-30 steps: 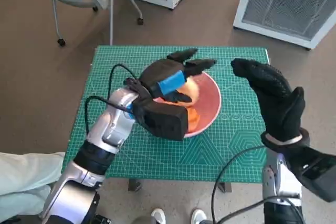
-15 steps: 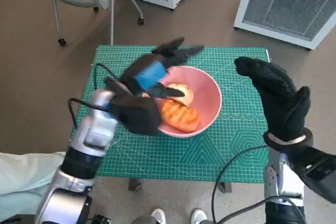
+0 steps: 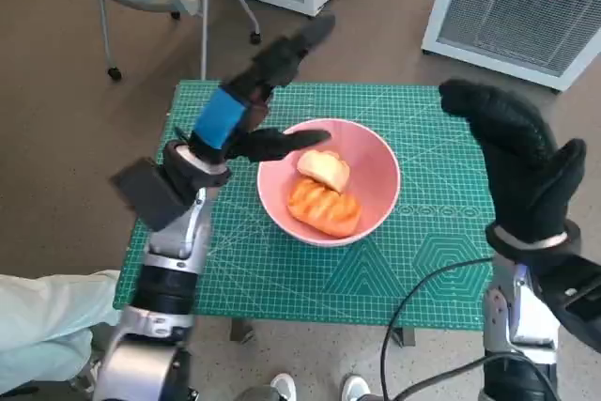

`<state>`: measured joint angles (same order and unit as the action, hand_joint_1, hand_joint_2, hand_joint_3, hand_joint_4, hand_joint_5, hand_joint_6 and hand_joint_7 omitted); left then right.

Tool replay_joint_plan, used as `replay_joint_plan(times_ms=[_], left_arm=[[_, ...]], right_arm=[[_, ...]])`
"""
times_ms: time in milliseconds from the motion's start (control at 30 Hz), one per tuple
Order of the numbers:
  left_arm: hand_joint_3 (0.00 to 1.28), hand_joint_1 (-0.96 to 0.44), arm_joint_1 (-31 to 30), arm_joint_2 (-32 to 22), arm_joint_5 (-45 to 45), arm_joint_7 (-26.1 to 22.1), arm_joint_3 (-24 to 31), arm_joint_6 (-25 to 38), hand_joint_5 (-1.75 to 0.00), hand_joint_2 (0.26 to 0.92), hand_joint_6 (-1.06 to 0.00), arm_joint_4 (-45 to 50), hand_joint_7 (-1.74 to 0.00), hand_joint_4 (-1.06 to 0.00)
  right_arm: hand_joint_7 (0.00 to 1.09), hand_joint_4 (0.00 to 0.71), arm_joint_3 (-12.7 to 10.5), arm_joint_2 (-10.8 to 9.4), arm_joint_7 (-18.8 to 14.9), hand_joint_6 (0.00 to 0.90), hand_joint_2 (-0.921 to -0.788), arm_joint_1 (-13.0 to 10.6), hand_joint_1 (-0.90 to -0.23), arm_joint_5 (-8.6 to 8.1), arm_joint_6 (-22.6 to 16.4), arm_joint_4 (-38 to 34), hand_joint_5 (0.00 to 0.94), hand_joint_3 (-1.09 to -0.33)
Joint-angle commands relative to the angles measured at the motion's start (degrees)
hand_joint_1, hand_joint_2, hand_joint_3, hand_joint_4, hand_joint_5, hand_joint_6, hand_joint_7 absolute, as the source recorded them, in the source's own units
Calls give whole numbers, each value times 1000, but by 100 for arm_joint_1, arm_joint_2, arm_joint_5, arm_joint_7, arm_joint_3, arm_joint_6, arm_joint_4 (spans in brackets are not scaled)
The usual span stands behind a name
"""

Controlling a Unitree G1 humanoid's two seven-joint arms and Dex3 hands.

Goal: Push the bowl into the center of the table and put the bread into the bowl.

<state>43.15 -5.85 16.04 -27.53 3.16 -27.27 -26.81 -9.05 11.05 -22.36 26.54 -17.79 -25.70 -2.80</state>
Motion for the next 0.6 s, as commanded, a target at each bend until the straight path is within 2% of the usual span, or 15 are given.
replay_joint_plan(times_ms=[33, 300, 600], left_arm=[[341, -647, 63, 69, 310, -248, 141, -54, -11, 921, -237, 13, -8, -114], [348, -636, -4, 147, 606, -517, 256, -37, 0, 921, -128, 129, 0, -86], [352, -637, -106, 216, 592, -558, 255, -2, 0, 921, -111, 300, 0, -82]], right_arm=[[477, 80, -40, 75, 161, 2, -921, 102, -656, 156, 86, 19, 12, -685], [486, 77, -43, 102, 276, -1, -921, 247, -666, 202, 125, -5, 7, -694], [483, 70, -44, 115, 317, -1, -921, 285, -681, 222, 170, -29, 3, -700]])
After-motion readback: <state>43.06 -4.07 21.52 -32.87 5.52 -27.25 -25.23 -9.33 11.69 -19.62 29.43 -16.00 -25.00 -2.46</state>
